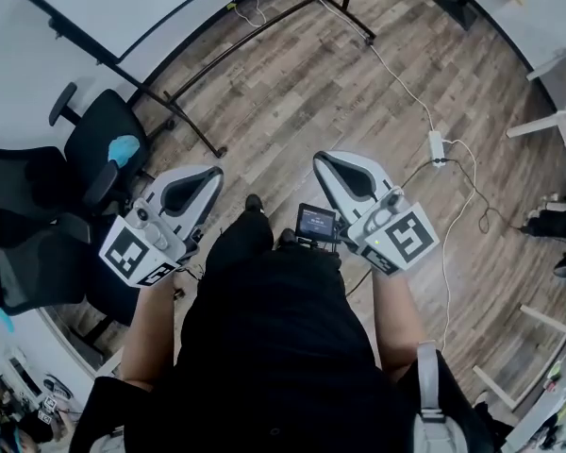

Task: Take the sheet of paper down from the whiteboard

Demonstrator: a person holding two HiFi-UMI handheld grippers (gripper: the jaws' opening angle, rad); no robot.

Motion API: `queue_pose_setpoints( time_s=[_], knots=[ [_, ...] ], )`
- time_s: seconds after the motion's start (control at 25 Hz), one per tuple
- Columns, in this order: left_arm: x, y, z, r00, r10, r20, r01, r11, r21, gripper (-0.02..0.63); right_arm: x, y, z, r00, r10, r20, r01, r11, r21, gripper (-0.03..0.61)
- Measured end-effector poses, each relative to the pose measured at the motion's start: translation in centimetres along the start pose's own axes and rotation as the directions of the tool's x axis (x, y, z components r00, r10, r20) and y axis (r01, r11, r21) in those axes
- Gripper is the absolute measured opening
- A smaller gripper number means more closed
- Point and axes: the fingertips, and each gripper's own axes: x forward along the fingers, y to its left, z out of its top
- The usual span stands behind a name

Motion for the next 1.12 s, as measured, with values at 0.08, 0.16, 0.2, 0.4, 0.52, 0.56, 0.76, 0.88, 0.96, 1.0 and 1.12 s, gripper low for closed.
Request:
queue_pose_setpoints(
  time_s=[0.08,0.16,0.2,0.4,0.52,0.56,0.76,0.88,0.96,1.0,1.12],
  knots=[
    [0.4,1.7,-0.4,1.0,0.007,0.001,-0.007,1.0,-0.017,0.011,1.4,-0.8,-0.1,1.0,-0.001,-0.013,0.001,1.0,-0.001,0.02],
    [1.2,3.6,-0.8,1.0,0.002,0.009,-0.002,0.999,-0.034,0.011,2.9,-1.9,0.1,1.0,-0.006,-0.024,0.006,1.0,-0.009,0.02],
    [1.8,4.7,-0.9,1.0,-0.002,0.013,0.003,0.999,-0.04,0.011,3.6,-2.6,0.3,1.0,-0.011,-0.028,0.01,1.0,-0.015,0.02],
    [5.7,10.5,0.0,0.999,-0.028,0.035,0.029,0.999,-0.029,0.011,7.5,-7.1,1.3,0.998,-0.031,-0.062,0.03,0.999,-0.027,0.02],
    [7.5,14.7,0.8,0.997,-0.046,0.055,0.048,0.998,-0.037,0.011,11.1,-9.9,2.2,0.997,-0.04,-0.067,0.039,0.999,-0.017,0.02],
    [8.0,16.0,1.0,0.997,-0.052,0.059,0.054,0.998,-0.04,0.011,12.3,-10.7,2.6,0.997,-0.041,-0.064,0.04,0.999,-0.011,0.02],
    [10.8,21.4,2.8,0.993,-0.089,0.08,0.092,0.995,-0.042,0.011,17.1,-13.5,5.1,0.997,-0.046,-0.068,0.044,0.998,-0.039,0.02],
    [12.6,24.3,3.7,0.988,-0.127,0.089,0.129,0.991,-0.026,0.011,18.6,-15.5,5.9,0.994,-0.075,-0.08,0.071,0.996,-0.062,0.02],
    [14.0,26.2,3.8,0.984,-0.151,0.094,0.154,0.988,-0.02,0.011,19.0,-17.0,6.3,0.992,-0.104,-0.076,0.099,0.993,-0.07,0.02],
    [14.9,27.0,3.7,0.982,-0.166,0.095,0.169,0.985,-0.02,0.011,19.0,-17.8,6.4,0.99,-0.125,-0.07,0.12,0.991,-0.067,0.02],
    [18.3,28.6,3.0,0.972,-0.218,0.091,0.222,0.974,-0.036,0.011,18.2,-20.4,6.0,0.979,-0.191,-0.072,0.188,0.981,-0.046,0.02]
  ],
)
